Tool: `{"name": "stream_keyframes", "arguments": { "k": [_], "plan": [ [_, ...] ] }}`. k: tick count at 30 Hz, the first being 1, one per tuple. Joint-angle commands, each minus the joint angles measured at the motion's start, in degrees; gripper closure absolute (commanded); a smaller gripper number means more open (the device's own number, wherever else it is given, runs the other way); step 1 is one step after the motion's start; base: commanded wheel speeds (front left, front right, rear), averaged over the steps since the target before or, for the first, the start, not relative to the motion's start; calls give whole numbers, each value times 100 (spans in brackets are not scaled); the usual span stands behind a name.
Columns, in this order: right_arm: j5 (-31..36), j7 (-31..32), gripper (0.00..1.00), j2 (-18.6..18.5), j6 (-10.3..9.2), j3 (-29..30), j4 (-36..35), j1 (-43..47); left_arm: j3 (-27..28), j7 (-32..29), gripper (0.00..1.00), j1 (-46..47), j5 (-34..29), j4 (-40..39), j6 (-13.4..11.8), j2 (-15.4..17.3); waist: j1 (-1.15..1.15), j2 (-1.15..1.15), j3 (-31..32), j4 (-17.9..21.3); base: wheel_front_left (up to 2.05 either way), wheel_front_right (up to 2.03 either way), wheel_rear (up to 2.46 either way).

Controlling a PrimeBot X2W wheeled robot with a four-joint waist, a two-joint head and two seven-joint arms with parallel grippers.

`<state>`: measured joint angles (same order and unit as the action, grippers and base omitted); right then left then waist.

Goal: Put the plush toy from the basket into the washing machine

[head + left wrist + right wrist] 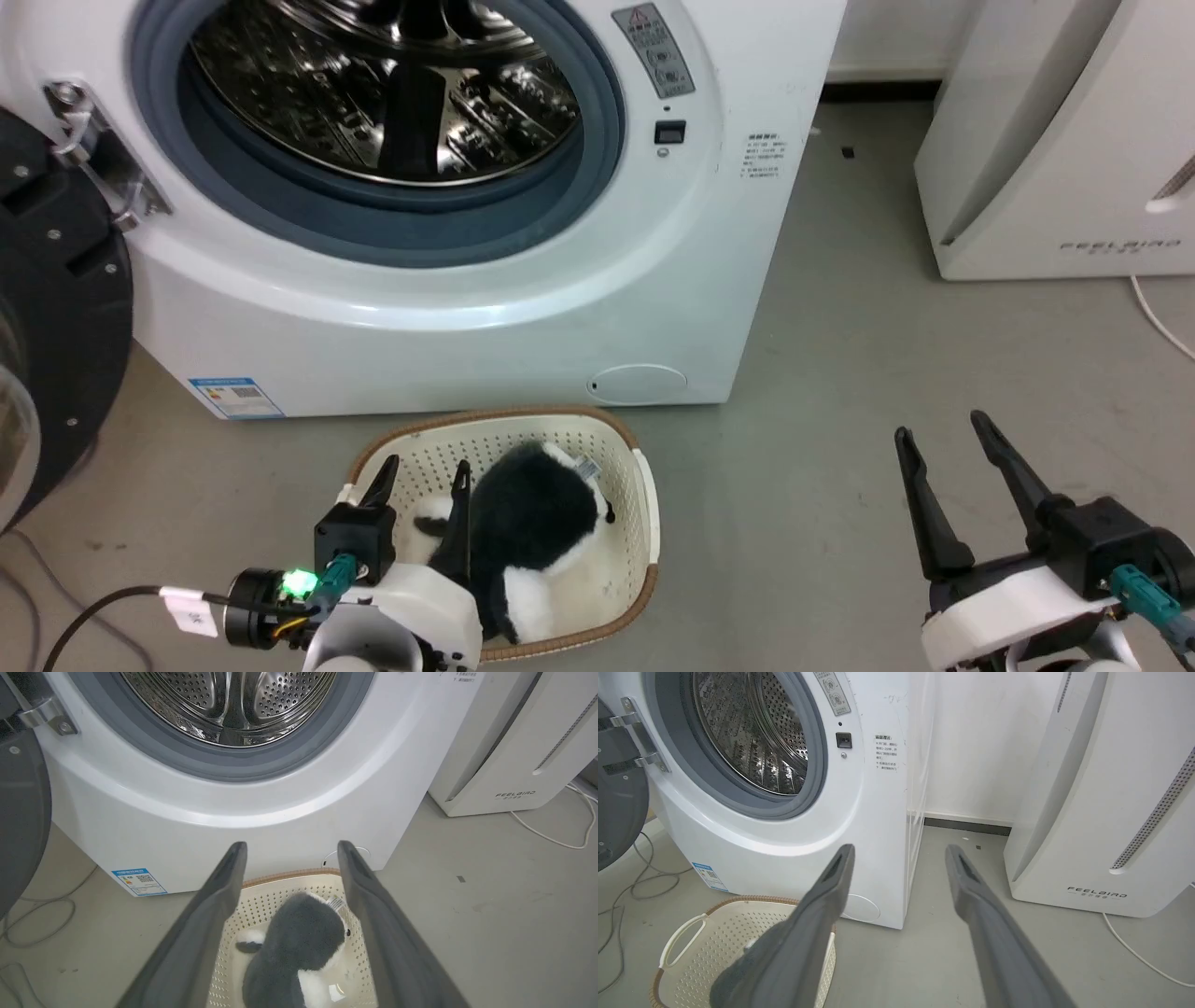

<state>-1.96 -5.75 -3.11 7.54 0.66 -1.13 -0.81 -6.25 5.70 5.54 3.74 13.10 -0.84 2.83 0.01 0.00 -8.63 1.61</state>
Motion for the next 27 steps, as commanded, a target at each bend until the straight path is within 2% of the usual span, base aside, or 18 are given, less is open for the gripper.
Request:
{"name": "stream_keyframes", "arguments": {
  "k": [1,14,27],
  "plan": [
    [-40,-65,0,10,-2,-4,-62,-136,-30,66,0,173,44,166,5,8,0,0,-118,36,0,0,0],
    [-118,-220,0,13,-3,-33,-236,-335,-98,221,0,893,196,1257,93,120,0,0,-793,234,0,0,0],
    [-286,-362,0,15,-3,-125,-389,-537,-281,79,0,1756,268,2619,219,427,0,0,-1546,492,0,0,0]
  ]
}}
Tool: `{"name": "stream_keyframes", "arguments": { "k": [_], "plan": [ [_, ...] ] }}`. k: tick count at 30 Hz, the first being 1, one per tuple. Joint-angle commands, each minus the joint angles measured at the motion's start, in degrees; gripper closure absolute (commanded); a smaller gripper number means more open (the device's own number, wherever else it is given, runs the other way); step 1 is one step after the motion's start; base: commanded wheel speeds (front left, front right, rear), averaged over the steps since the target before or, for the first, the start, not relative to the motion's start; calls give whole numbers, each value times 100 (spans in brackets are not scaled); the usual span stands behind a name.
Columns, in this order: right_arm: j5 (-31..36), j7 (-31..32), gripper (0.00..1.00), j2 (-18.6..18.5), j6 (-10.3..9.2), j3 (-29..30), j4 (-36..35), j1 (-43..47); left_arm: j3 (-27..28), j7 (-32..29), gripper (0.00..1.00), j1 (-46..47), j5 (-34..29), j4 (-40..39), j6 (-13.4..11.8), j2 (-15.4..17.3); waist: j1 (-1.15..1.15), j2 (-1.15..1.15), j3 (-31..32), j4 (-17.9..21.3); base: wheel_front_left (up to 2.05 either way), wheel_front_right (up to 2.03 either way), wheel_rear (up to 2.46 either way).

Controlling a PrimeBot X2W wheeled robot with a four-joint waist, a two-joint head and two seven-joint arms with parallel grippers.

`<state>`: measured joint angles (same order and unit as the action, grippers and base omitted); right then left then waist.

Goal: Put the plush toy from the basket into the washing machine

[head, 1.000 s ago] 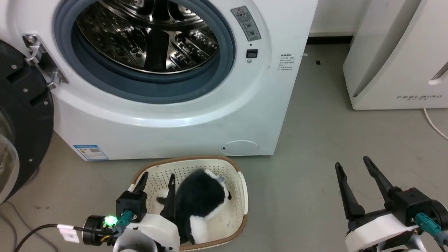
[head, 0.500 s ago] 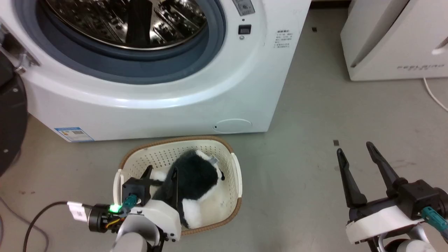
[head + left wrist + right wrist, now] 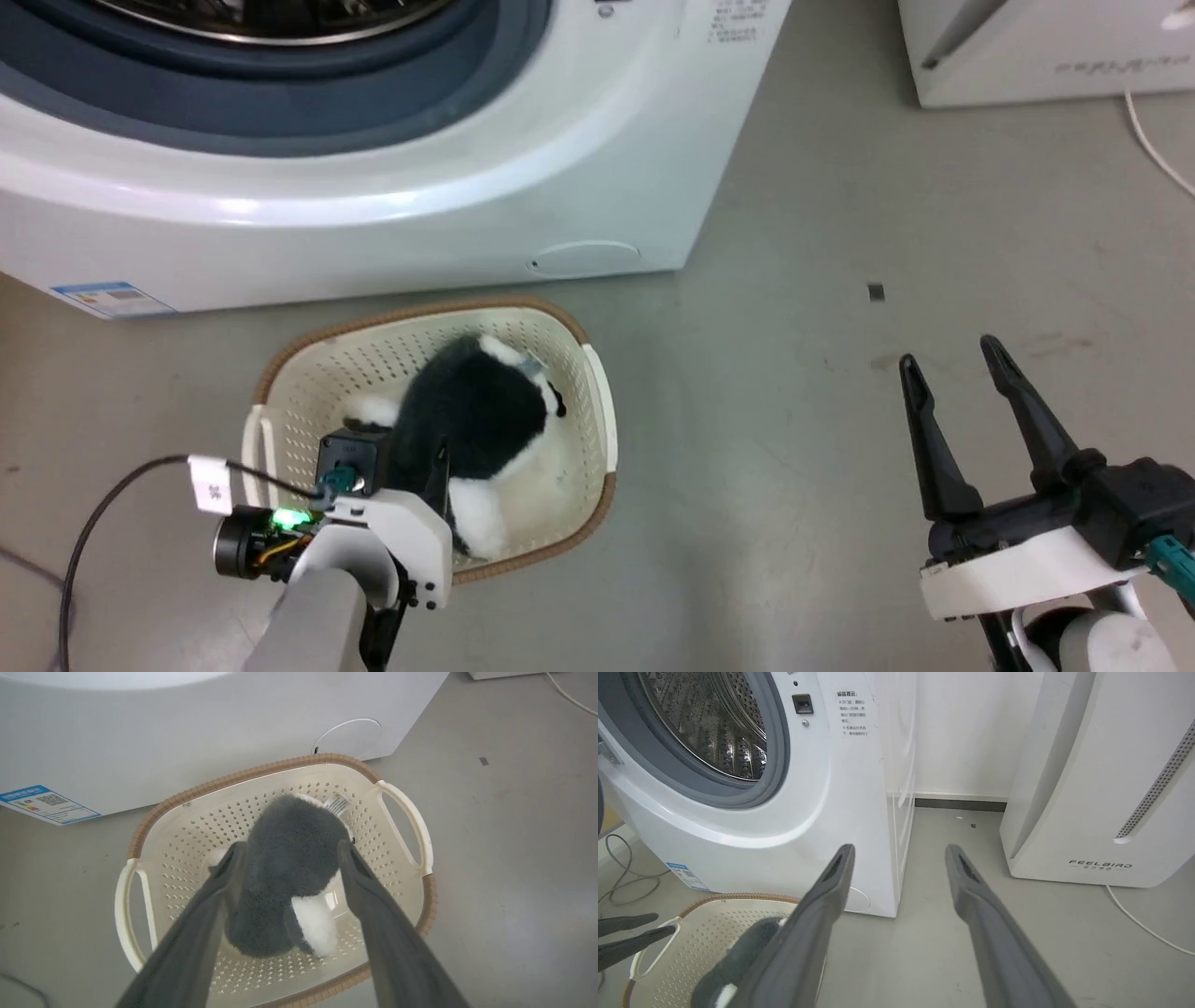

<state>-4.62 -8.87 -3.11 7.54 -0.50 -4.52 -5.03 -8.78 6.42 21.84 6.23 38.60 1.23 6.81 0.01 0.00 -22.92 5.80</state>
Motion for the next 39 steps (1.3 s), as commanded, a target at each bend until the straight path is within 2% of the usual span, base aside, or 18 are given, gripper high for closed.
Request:
{"name": "stream_keyframes", "arguments": {
  "k": [1,15,27,34,39],
  "plan": [
    [-36,-62,0,15,-3,-15,-58,-135,-43,-35,0,201,30,185,30,57,-1,0,-182,98,0,0,0],
    [-300,-229,0,18,-4,-102,-152,-422,-448,-416,0,1158,-6,1457,155,505,-1,0,-1043,469,0,0,0],
    [-492,-372,0,20,-4,-204,-265,-656,-878,-183,0,1911,-126,2215,12,840,-1,0,-1769,734,0,0,0],
    [-605,-455,0,21,-5,-228,-276,-750,-1128,-185,0,2300,-153,2665,-17,960,-1,0,-2128,863,0,0,0],
    [-658,-515,0,22,-5,-277,-278,-834,-1252,-82,0,2597,-124,2969,-136,1011,-1,0,-2363,935,0,0,0]
  ]
}}
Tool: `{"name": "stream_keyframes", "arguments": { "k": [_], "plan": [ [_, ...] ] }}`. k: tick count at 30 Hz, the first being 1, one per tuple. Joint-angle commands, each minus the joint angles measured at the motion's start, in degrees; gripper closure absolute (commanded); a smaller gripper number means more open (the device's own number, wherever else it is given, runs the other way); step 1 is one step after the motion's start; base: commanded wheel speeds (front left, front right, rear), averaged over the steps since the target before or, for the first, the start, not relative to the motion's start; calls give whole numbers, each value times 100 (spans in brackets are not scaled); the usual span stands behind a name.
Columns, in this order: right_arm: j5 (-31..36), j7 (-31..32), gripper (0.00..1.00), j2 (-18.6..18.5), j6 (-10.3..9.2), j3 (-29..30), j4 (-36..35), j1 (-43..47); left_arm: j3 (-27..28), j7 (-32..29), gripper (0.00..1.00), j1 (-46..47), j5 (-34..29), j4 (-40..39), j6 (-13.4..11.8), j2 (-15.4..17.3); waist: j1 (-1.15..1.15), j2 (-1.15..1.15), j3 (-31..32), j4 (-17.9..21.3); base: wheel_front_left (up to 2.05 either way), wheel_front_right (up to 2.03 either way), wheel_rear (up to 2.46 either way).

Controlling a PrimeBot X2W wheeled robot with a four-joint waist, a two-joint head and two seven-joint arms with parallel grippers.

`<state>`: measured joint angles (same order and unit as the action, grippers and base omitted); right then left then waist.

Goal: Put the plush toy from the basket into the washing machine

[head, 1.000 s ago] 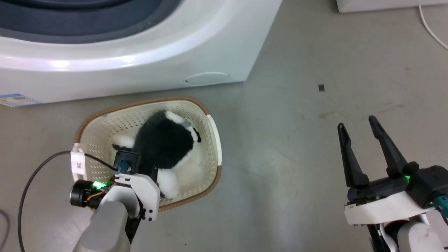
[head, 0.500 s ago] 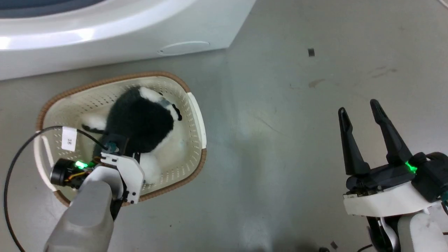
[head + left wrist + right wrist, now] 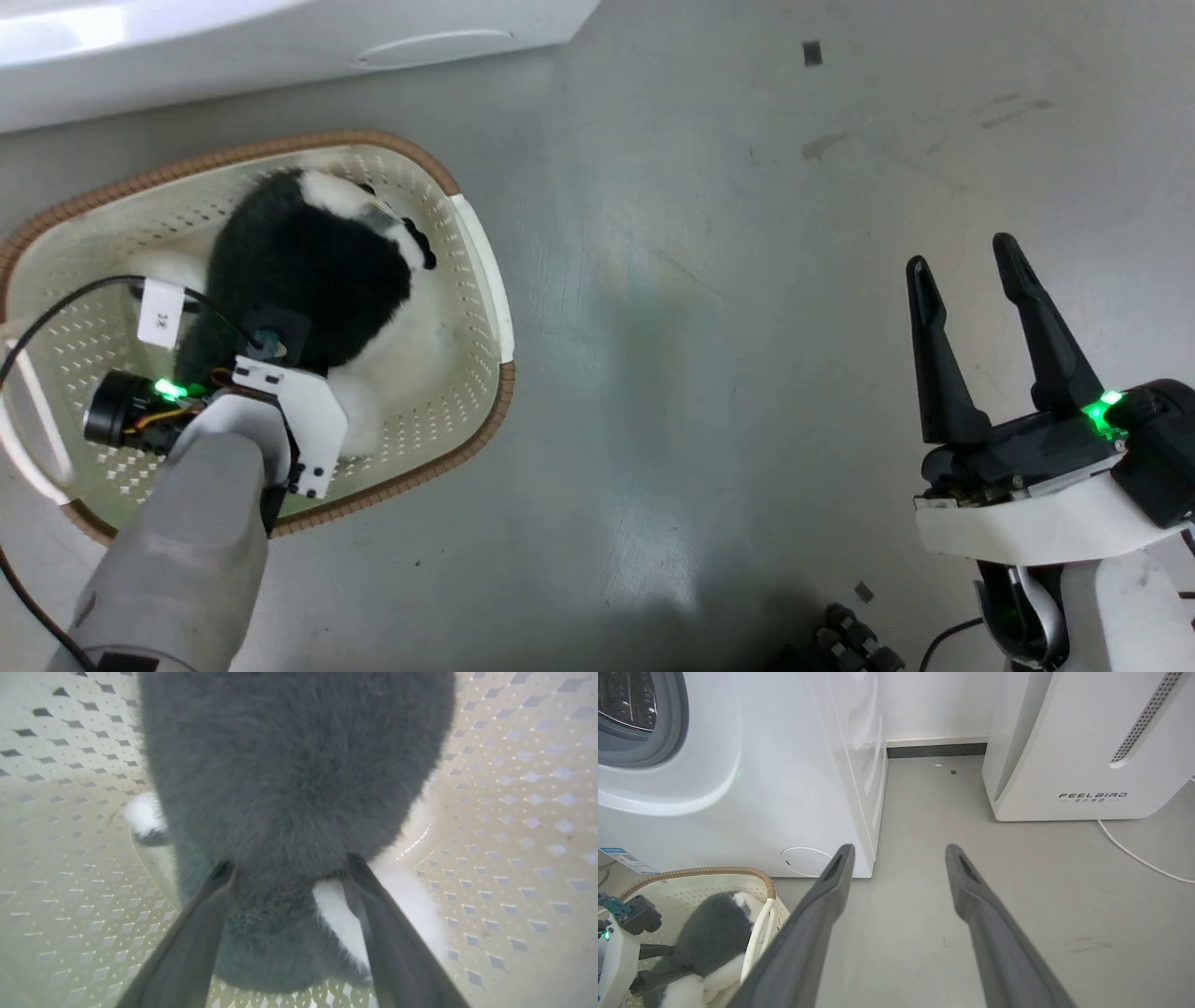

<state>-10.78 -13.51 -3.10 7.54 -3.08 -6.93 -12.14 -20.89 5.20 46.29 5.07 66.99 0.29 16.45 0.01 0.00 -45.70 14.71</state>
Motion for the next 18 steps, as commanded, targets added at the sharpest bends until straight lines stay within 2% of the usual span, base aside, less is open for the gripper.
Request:
{"name": "stream_keyframes", "arguments": {
  "k": [1,9,10,11,18],
  "plan": [
    [-53,-63,0,21,-5,-30,-38,-139,-63,49,0,204,2,192,-73,56,-1,0,-128,57,0,0,0],
    [-117,-149,0,23,-5,-85,-40,-253,-212,93,0,527,129,644,-125,97,-1,0,-406,161,0,0,0],
    [-117,-149,0,23,-5,-84,-33,-254,-208,108,53,520,155,646,-90,83,-1,0,-399,158,0,0,0],
    [-117,-149,0,23,-5,-83,-26,-254,-204,156,100,515,181,647,-50,70,-1,0,-390,155,0,0,0],
    [-119,-149,0,23,-5,-73,31,-235,-158,433,100,381,355,658,29,-34,-1,0,-179,80,0,0,0]
  ]
}}
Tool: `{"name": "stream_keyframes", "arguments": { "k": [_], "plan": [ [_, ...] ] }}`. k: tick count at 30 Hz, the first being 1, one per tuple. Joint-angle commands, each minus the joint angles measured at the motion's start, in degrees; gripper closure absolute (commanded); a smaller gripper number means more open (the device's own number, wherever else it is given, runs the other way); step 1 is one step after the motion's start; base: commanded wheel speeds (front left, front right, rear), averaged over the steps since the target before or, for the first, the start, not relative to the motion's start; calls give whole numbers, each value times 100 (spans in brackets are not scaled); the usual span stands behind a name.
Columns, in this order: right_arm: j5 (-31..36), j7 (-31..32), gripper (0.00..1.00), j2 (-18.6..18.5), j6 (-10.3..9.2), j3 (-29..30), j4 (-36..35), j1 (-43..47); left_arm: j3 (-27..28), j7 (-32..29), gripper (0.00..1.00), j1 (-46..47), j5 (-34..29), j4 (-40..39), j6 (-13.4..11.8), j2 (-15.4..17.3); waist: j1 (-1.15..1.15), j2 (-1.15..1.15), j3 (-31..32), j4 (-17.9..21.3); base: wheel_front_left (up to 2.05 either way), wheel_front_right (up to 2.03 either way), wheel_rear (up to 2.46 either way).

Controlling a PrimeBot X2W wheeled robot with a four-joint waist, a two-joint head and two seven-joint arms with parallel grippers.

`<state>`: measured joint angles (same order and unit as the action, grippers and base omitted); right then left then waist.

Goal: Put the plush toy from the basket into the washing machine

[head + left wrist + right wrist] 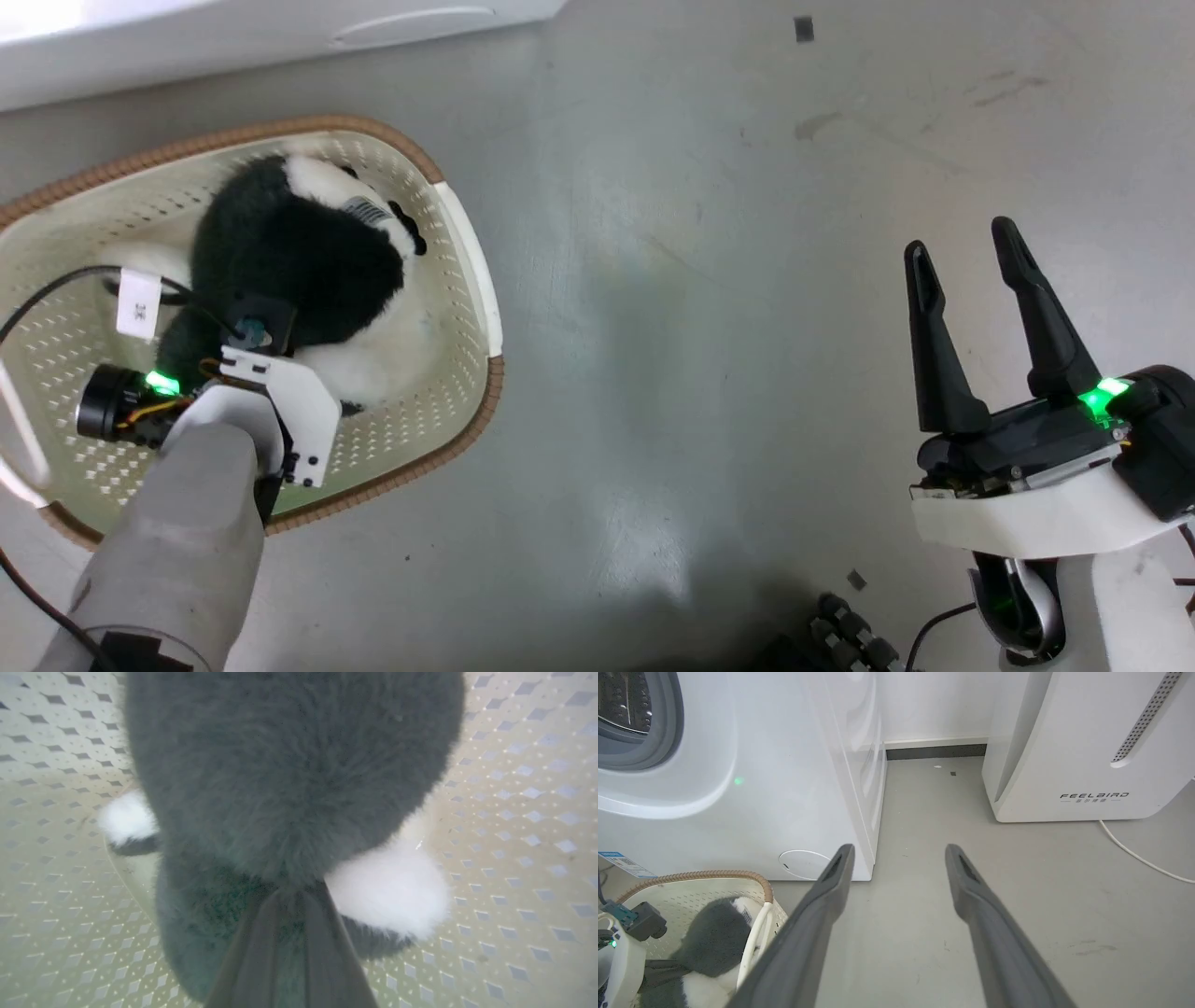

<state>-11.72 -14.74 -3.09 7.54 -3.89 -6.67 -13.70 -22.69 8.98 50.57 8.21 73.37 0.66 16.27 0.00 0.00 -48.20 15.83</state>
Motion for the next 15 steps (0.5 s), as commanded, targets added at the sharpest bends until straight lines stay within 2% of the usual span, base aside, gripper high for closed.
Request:
{"name": "stream_keyframes", "arguments": {
  "k": [1,9,15],
  "plan": [
    [-21,-26,0,22,-5,8,14,-79,29,111,100,-75,65,21,-9,-33,0,0,123,-48,0,0,0],
    [100,-26,0,22,-5,35,149,7,91,509,100,-411,267,-52,38,-247,0,0,737,-220,0,0,0],
    [233,-26,0,22,-5,85,242,155,168,596,100,-811,408,-401,37,-365,0,0,1276,-409,0,0,0]
  ]
}}
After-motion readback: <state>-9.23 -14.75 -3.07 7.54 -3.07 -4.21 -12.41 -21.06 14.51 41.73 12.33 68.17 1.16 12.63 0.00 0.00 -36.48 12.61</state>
